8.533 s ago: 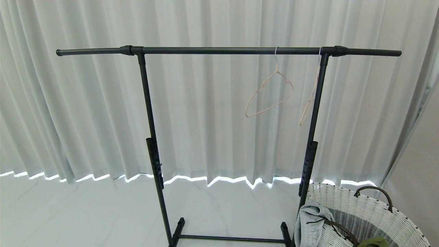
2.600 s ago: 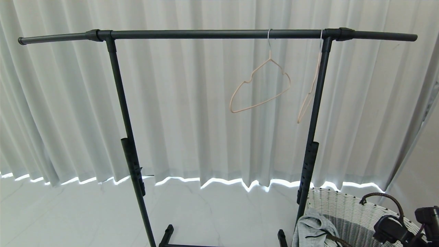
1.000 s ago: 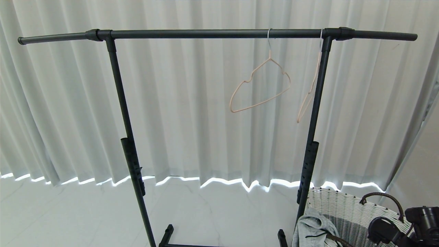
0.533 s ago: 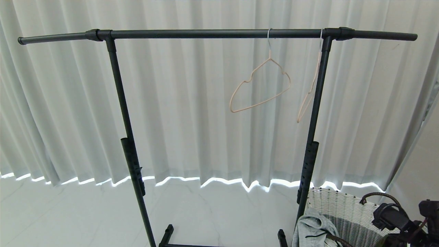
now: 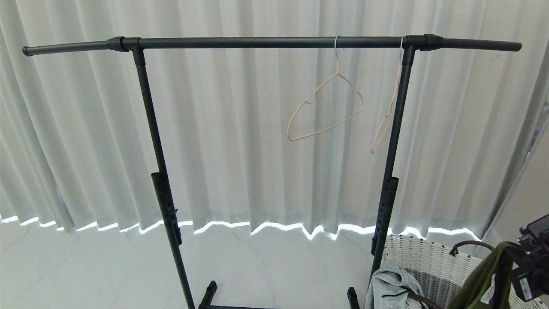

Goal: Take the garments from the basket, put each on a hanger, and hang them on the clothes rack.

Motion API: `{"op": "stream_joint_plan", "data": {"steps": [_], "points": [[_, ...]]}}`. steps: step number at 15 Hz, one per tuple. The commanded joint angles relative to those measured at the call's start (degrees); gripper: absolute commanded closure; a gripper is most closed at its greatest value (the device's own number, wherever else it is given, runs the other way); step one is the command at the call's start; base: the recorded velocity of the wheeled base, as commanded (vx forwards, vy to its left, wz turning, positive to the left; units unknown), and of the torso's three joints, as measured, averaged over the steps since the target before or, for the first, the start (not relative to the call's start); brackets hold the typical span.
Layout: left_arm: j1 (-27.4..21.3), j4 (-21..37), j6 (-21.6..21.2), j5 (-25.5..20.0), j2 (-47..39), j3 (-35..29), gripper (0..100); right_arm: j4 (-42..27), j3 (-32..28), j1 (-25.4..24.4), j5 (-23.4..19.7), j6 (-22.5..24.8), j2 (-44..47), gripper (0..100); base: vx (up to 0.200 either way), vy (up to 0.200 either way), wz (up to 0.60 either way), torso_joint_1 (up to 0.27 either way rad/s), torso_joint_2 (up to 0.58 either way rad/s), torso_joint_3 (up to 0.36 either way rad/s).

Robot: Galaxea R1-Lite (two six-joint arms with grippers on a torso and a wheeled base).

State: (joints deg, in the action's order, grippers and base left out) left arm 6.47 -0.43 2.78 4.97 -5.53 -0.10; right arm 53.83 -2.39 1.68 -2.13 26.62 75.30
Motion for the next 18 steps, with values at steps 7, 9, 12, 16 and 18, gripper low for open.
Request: {"op": "stream_joint_plan", "data": {"steps": [7,9,12,16,18], "points": [[0.12,-0.01,-0.32,0.04,0.0,0.01,0,-50.32,-29.87,-0.45,-2.96,-15.29,-36.72,100,0.0,0.0,0.0,0.0,0.0,0.0],[0.12,-0.01,-0.85,-0.05,0.0,0.01,0,-54.54,-31.98,-0.54,-3.14,-15.29,-40.5,100,0.0,0.0,0.0,0.0,0.0,0.0],[0.12,-0.01,-1.46,-0.14,0.0,0.01,0,-56.38,-31.27,-0.54,-3.23,-15.11,-43.05,100,0.0,0.0,0.0,0.0,0.0,0.0],[0.12,-0.01,-5.68,-0.67,0.0,0.01,0,-59.46,-31.27,-0.54,-3.32,-14.85,-46.39,100,0.0,0.0,0.0,0.0,0.0,0.0],[0.12,0.08,-5.68,-0.67,0.0,0.01,0,-60.69,-31.27,-0.54,-3.32,-13.88,-47.53,100,-0.2,-0.2,0.0,0.0,0.0,0.0]]}}
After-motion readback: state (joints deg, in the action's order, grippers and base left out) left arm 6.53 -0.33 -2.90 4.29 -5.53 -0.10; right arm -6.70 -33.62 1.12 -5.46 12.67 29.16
